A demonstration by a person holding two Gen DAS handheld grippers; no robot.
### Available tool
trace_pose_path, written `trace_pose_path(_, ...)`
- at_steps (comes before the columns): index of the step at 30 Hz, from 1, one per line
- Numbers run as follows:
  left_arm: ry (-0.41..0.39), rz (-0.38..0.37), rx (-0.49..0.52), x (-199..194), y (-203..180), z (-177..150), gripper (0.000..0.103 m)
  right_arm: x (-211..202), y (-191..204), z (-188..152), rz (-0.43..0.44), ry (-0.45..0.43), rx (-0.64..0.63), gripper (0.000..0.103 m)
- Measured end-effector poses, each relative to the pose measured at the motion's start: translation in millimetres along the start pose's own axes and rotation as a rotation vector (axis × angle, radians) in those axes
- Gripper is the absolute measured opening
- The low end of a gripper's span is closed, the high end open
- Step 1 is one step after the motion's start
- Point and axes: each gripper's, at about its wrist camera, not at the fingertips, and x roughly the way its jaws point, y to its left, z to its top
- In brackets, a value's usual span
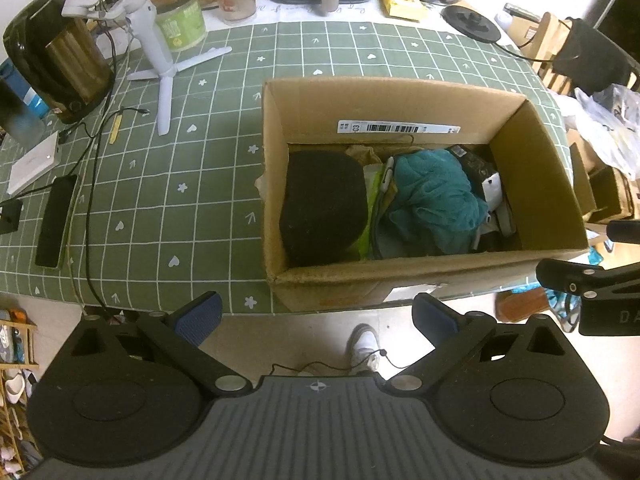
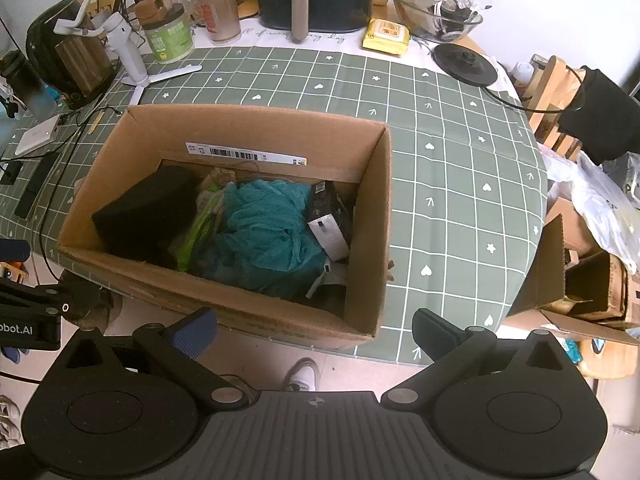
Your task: Organize soft objects
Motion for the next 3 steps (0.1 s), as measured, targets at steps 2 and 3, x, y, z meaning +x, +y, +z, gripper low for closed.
trace_pose_path(2,-0.002,0.003,-0.002,0.2,-0.9,1.9,0.103,1.5,-2.5,2.1,0.003,0.001,0.001,0.103)
trace_pose_path(3,-0.003,0.005,-0.001,0.4,-1.3,3.5,0.103,2.3,-3.8,3.4,0.003,0.002,0.002,0.103)
